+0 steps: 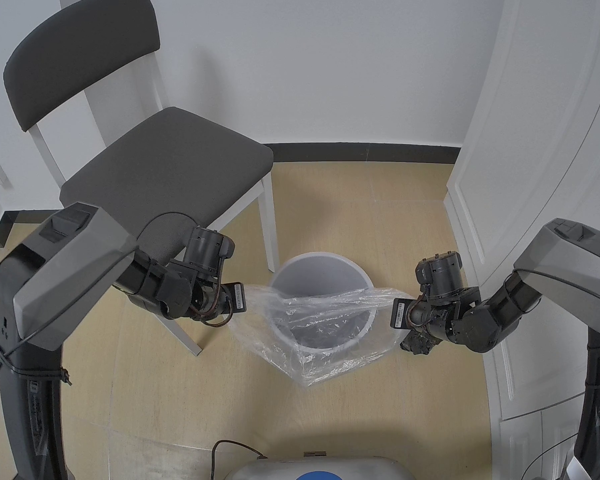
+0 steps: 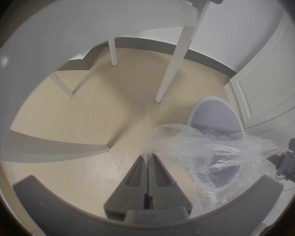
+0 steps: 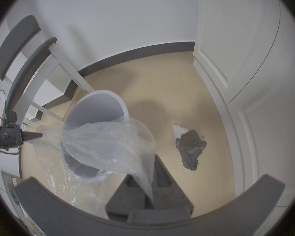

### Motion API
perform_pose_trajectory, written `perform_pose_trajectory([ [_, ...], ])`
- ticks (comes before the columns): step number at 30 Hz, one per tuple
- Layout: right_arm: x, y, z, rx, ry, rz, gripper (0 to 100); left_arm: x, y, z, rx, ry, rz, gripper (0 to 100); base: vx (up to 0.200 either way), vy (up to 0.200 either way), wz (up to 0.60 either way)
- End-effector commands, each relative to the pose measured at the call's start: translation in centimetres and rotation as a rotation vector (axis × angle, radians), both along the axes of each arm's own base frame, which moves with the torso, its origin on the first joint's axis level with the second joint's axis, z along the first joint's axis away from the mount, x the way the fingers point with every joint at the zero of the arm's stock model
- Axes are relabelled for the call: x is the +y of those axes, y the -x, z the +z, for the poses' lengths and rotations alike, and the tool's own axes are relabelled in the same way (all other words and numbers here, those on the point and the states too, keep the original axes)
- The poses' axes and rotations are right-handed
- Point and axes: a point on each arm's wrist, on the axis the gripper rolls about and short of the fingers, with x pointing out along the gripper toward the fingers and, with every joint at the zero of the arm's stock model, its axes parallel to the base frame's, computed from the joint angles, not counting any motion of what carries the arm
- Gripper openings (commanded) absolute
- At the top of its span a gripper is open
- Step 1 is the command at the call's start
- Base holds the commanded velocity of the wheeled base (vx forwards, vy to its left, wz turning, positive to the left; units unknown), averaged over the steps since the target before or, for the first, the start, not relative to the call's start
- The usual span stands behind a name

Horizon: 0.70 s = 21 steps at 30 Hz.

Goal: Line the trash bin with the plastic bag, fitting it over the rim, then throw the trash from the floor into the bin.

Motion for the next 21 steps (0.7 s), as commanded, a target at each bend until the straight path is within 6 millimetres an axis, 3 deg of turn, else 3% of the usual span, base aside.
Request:
perform_pose_trajectory([
  [1,0.0,-0.6,-3.0,0.020,0.016,-0.014,0,-0.4,-1.0,-3.3,0.022,-0.028,0.020,0,0.000,0.000,0.00],
  [12,-0.3,-1.0,-4.8,0.037,0.030,-0.021,0,-0.5,-1.4,-3.2,-0.009,0.006,0.036,0,0.000,0.000,0.00],
  [17,-0.7,-1.6,-5.9,0.016,0.029,-0.031,0,-0.3,-2.5,-1.8,-0.148,0.114,0.092,0,0.000,0.000,0.00],
  [21,-1.4,-2.0,-7.0,0.003,0.043,-0.037,0,0.0,-2.7,-2.0,-0.185,0.123,0.098,0,0.000,0.000,0.00],
])
